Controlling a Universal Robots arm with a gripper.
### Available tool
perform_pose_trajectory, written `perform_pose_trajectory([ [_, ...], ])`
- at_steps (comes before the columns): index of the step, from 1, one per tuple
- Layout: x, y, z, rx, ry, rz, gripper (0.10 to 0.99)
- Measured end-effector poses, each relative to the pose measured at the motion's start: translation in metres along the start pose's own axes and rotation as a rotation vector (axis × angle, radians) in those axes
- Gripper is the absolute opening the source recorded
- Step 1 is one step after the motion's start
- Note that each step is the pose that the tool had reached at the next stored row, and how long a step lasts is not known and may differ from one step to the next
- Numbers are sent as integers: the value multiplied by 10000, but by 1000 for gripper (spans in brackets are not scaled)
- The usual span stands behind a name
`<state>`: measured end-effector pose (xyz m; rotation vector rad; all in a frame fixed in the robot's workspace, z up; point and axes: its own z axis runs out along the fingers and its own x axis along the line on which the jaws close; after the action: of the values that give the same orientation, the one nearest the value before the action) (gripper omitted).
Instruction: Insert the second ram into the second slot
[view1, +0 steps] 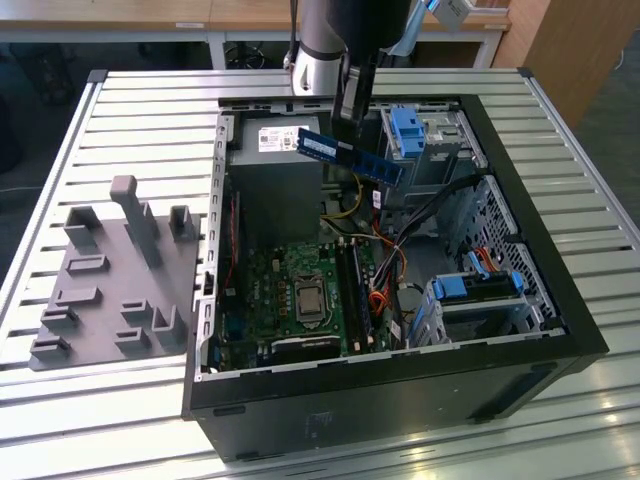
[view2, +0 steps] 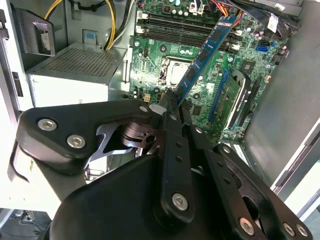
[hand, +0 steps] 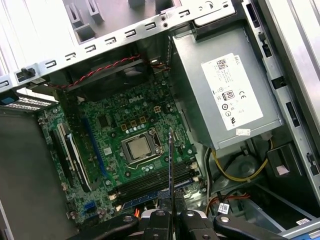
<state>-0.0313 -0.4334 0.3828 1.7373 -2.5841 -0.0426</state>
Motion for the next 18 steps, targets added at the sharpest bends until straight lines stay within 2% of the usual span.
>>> perform_pose_trajectory([
  [18, 0, 0, 1, -4, -23, 620, 137],
])
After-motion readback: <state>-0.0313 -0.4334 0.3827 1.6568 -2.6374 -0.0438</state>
